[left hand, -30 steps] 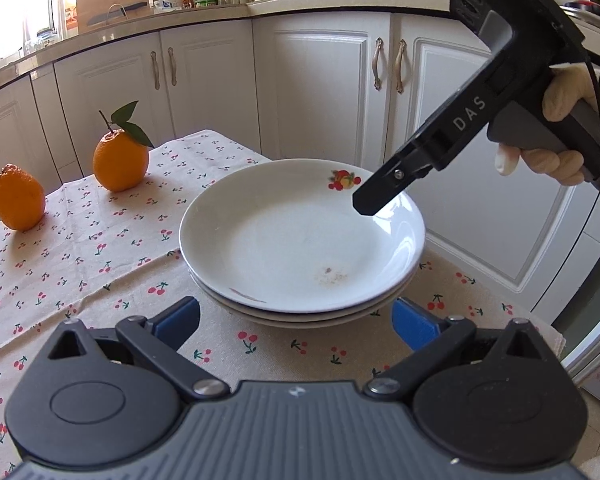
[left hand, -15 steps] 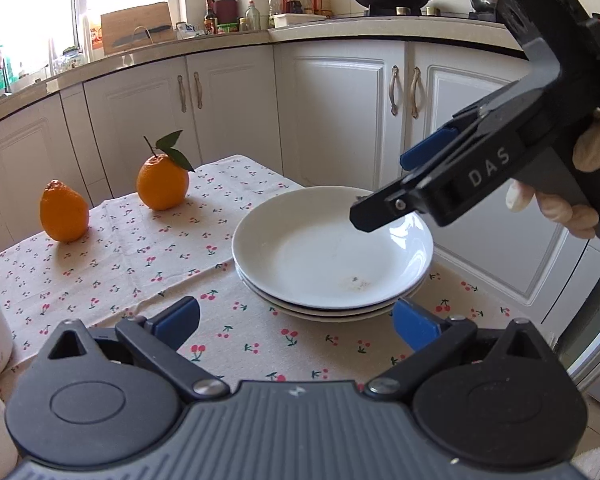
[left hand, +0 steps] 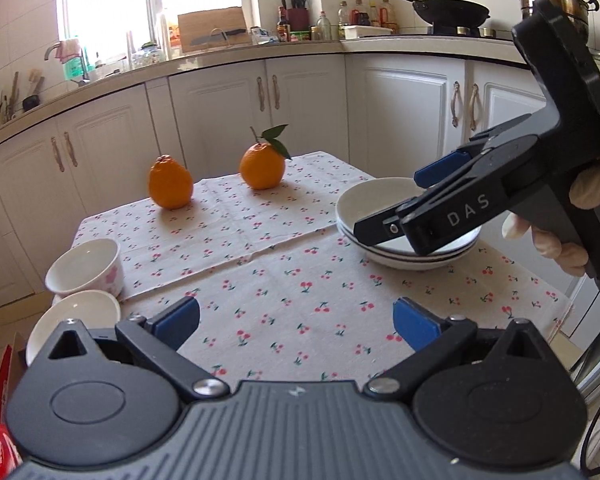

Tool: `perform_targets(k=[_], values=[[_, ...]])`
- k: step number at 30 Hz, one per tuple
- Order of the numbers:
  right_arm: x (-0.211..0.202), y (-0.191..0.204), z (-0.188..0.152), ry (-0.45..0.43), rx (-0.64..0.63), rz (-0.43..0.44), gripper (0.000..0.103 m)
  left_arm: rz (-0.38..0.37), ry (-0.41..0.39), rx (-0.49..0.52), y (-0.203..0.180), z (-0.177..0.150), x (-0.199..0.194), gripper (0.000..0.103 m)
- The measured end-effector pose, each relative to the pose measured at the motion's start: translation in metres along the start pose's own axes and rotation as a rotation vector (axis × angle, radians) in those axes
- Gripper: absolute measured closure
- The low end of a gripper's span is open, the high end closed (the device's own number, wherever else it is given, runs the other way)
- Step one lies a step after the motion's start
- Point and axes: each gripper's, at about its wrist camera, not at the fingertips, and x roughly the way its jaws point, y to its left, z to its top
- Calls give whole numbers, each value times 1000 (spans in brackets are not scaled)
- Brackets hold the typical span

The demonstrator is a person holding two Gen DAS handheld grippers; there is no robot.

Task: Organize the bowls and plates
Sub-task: 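Withdraw the right gripper and move it to the white bowls, then grasp the rim of the pink-flowered white bowl with the right gripper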

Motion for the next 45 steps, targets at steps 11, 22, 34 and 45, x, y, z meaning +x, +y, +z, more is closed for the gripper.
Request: perform_targets(k=[11,22,34,45], values=[[14,100,20,-35,-190,169,0,160,36,-30,55,-46,-52,1],[38,166,26,23,-254,327,0,176,126,-83,103,-97,-51,1],[65,183,20,172,-215,495,33,103,135,-66,120,-108,-37,11],[86,185,24,222,-181,575,50,69,136,-79,124,-108,-37,16]])
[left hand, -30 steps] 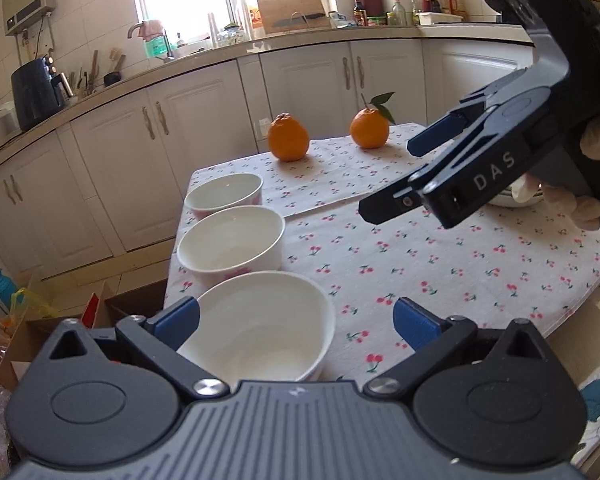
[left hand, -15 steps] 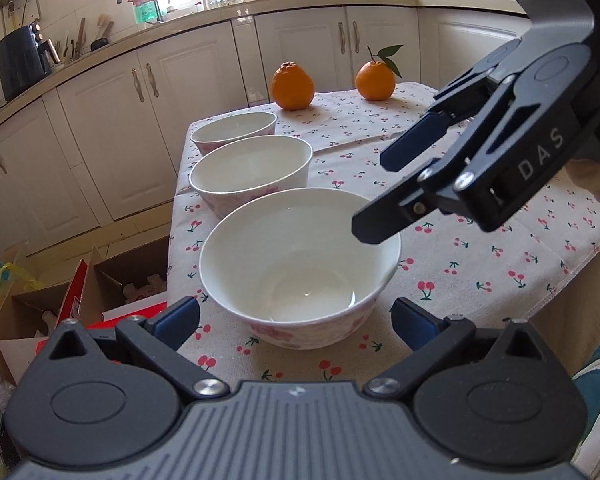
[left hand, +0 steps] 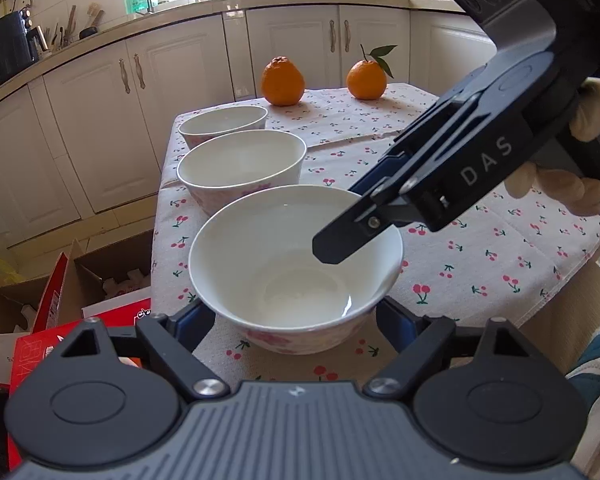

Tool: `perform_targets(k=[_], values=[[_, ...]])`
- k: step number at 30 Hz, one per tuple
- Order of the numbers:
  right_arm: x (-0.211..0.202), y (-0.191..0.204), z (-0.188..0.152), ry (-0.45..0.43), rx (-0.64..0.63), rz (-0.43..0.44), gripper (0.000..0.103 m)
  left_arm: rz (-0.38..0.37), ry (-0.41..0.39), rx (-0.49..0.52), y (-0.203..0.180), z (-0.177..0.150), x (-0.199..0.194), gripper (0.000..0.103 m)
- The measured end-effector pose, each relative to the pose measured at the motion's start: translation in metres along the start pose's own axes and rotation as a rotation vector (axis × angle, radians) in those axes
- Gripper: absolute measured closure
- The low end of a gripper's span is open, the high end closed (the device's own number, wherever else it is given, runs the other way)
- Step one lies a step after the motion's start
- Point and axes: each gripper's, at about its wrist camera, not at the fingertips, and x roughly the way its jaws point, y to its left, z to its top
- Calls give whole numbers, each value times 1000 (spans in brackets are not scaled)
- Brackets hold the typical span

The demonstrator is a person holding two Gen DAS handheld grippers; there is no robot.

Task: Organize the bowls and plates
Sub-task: 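Grasp the rim of the pink-flowered white bowl with the right gripper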

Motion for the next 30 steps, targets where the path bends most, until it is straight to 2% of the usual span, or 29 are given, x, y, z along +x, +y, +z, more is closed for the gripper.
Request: perform_targets(k=[13,30], values=[[-16,-4,-3,-29,7,-17,49,-17,-14,26,-8,12,-2,16],[-82,-48,-48,-90,120,-182,47,-180,-48,130,-68,53,32,16]])
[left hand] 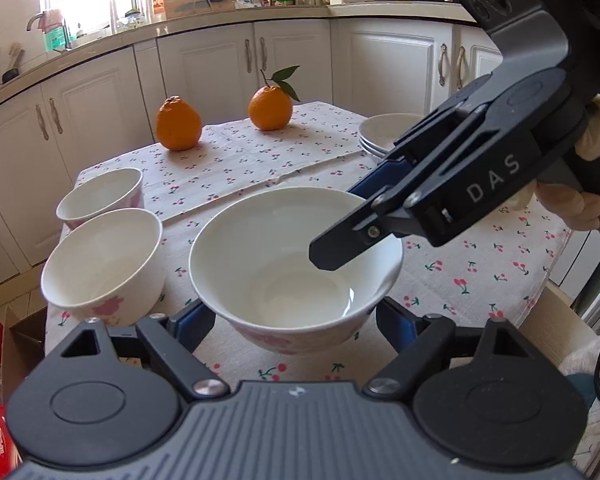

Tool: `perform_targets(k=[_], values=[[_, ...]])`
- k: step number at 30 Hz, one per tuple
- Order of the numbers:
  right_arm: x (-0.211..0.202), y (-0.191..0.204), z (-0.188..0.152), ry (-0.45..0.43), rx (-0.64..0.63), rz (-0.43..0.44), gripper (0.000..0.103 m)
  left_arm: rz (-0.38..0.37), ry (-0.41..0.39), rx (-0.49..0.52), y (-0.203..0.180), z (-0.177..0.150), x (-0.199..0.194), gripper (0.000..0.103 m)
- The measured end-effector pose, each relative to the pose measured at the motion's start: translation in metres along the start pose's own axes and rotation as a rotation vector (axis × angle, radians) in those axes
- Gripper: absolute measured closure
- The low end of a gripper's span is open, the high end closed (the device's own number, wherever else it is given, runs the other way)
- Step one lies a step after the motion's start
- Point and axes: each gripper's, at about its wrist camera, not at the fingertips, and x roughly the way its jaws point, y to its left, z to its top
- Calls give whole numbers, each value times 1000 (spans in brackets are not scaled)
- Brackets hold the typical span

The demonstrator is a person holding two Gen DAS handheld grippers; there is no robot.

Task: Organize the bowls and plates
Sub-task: 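Grasp the rim of the pink-flowered white bowl with the right gripper, then carry the bowl beside the plate stack and set it down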

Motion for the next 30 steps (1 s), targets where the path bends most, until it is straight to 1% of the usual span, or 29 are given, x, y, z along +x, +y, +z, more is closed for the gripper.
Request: perform_targets(k=[7,12,30], values=[[-9,-20,-8,-9,31,-37,47,-29,5,18,-13,11,18,16],[-10,-30,-12,-13,45,-45,47,-37,15,20,-16,15,26,16],[-7,-36,-14,-2,58,-53,47,-46,31,15,-17,17,37,16]])
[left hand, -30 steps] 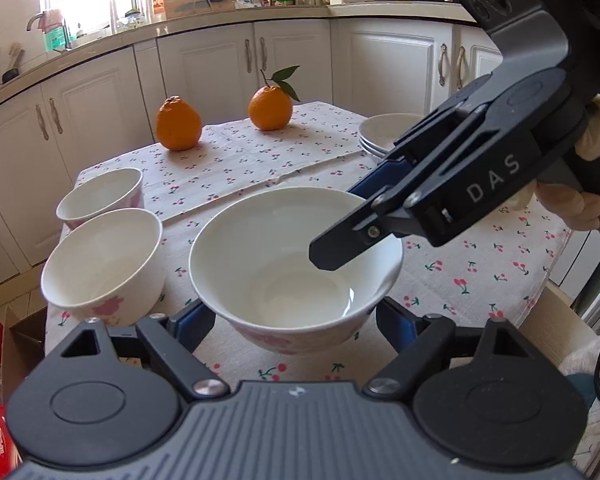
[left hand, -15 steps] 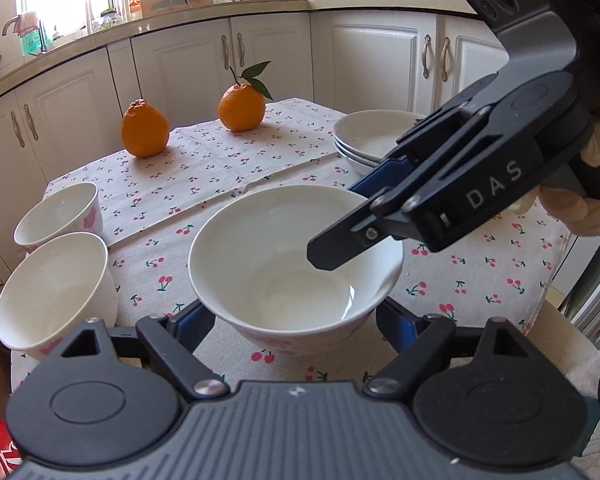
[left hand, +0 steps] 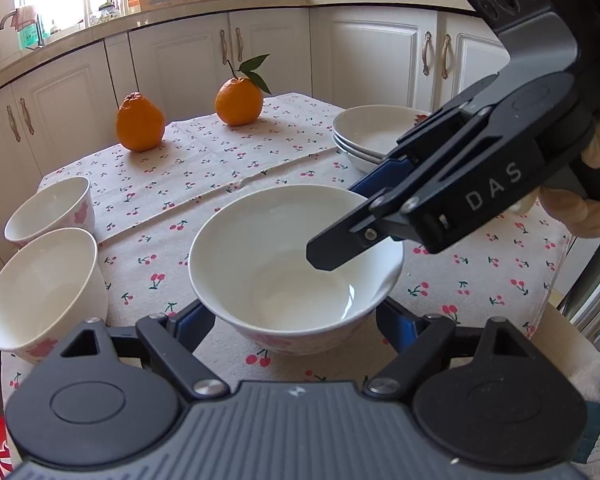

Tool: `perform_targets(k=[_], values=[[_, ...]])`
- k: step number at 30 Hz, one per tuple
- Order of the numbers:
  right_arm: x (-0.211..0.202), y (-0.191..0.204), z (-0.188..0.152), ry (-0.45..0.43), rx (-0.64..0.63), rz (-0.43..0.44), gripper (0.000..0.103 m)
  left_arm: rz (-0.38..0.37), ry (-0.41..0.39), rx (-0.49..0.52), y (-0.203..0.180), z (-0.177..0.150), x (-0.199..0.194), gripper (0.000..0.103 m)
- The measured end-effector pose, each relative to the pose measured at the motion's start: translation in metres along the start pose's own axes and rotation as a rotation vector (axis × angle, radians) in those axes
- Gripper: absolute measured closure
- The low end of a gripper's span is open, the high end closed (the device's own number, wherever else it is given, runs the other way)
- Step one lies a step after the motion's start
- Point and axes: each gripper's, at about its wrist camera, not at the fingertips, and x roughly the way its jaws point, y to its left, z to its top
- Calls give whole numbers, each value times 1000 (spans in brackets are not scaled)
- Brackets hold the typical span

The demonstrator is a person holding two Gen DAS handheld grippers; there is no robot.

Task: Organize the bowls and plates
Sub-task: 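Carry the bowl beside the plate stack and set it down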

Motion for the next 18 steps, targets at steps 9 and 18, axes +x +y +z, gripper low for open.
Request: perform_targets(k=[9,18], values=[[6,-3,1,14,-1,9,43,1,3,0,1,-1,4,15],[0,4,2,-12,-11,-8,14,-6,16,-30,5,-9,-3,6]])
